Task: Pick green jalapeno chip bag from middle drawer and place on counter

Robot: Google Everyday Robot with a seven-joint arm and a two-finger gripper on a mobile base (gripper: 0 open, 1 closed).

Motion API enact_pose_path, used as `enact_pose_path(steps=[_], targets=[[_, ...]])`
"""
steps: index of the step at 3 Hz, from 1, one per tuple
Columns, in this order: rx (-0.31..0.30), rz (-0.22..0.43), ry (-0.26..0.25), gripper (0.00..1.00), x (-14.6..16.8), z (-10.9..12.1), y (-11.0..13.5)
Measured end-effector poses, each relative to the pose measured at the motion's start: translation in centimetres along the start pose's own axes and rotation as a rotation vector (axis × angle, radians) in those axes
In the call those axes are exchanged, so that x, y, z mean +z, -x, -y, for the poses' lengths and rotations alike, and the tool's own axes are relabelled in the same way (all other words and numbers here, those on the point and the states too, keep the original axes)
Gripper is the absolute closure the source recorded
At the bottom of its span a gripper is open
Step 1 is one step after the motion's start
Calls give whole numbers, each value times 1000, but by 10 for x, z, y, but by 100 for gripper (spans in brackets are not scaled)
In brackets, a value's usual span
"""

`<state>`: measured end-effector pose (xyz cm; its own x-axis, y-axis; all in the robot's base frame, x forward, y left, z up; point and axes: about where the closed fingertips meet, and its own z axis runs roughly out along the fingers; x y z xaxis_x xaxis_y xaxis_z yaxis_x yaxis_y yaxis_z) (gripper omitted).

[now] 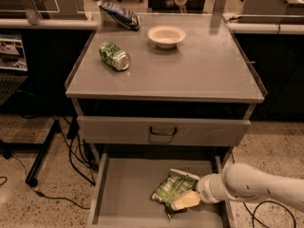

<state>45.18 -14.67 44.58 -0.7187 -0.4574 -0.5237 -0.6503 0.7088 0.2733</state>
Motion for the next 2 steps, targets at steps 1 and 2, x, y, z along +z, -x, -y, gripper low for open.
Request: enact_pose_path(steps=[1, 2], targets=[[0, 4, -25, 0, 24, 12, -2], [-9, 19, -28, 0, 49, 22, 6]])
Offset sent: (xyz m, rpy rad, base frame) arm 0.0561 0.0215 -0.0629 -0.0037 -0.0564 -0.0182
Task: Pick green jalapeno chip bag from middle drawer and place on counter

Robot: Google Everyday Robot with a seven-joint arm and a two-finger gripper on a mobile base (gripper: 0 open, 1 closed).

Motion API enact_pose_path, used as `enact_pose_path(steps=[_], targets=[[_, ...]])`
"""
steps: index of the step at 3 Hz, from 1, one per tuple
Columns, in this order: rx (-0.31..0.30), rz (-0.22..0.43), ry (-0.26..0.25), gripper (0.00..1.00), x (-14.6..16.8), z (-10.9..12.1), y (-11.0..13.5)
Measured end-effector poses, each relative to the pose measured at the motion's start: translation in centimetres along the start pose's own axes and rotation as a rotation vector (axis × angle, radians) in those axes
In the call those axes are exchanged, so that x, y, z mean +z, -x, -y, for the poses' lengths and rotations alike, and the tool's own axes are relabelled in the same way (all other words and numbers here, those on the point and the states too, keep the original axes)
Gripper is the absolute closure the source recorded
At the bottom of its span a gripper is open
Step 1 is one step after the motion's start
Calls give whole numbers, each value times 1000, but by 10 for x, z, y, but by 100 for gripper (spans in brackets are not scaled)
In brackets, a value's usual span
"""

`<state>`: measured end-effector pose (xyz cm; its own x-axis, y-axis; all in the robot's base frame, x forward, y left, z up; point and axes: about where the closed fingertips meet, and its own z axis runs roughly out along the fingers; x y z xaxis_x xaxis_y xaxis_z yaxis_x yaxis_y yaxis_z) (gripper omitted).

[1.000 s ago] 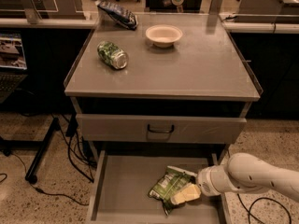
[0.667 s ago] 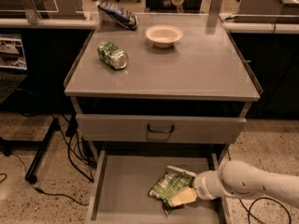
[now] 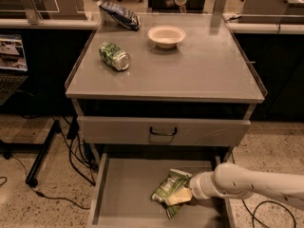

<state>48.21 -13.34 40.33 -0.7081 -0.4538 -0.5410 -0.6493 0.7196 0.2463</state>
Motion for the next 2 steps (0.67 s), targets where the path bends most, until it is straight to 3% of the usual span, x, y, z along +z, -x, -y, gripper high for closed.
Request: enact_pose_path(steps=[2], targets=[[19, 16, 12, 0, 41, 11, 6]])
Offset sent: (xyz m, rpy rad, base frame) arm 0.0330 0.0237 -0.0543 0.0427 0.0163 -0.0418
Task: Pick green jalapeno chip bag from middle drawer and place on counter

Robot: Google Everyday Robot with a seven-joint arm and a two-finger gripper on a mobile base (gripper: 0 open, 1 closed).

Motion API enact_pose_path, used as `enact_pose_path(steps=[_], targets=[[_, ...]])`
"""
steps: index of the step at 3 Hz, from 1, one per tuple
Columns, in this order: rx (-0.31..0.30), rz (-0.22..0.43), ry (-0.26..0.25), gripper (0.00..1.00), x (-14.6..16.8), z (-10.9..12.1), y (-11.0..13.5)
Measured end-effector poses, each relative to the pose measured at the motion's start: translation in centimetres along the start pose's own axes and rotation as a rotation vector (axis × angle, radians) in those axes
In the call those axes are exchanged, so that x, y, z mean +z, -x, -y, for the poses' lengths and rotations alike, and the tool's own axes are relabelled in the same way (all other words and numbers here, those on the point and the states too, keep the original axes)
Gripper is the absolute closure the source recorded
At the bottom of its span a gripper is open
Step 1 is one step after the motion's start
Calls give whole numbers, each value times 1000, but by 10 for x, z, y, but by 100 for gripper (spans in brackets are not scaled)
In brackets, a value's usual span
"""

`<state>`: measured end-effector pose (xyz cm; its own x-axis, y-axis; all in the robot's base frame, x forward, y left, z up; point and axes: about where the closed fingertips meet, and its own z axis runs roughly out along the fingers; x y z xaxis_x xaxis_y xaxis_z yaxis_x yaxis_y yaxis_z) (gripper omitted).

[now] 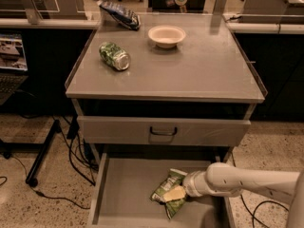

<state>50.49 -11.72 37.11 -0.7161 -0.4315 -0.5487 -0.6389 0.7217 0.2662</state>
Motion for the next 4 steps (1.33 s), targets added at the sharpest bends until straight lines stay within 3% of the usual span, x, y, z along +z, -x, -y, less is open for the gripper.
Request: enact_pose_path(steps=[1, 2, 4], targets=[[53, -20, -7, 0, 19, 1, -11], [55, -20, -8, 19, 20, 1, -11], [55, -21, -8, 65, 20, 1, -11]])
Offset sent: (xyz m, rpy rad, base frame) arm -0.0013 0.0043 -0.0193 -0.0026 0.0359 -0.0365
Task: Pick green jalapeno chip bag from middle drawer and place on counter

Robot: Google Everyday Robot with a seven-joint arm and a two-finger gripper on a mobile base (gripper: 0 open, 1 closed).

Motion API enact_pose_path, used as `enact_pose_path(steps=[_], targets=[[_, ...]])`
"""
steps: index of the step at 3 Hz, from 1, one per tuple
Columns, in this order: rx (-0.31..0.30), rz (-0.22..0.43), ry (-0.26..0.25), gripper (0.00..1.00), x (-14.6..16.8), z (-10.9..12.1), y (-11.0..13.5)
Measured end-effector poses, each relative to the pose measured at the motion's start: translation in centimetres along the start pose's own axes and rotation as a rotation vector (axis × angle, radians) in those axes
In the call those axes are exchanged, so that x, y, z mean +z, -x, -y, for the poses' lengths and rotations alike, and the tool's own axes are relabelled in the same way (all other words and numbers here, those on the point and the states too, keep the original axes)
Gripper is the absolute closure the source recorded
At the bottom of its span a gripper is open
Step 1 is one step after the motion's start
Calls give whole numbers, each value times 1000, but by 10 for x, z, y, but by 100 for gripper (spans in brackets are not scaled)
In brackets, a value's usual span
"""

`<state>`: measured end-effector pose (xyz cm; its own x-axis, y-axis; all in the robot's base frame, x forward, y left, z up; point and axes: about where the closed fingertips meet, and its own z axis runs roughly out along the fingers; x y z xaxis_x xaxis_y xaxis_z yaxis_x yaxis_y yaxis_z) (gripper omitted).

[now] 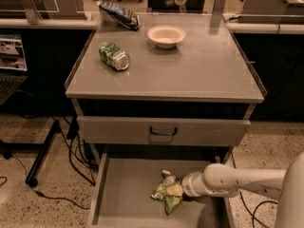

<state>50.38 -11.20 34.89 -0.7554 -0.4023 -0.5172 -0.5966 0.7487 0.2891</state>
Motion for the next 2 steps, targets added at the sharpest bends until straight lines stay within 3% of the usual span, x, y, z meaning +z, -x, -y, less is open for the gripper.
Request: enact_pose_path(steps=[1, 2], targets=[[0, 0, 2, 96, 0, -1, 0], [-1, 0, 2, 100, 0, -1, 0]])
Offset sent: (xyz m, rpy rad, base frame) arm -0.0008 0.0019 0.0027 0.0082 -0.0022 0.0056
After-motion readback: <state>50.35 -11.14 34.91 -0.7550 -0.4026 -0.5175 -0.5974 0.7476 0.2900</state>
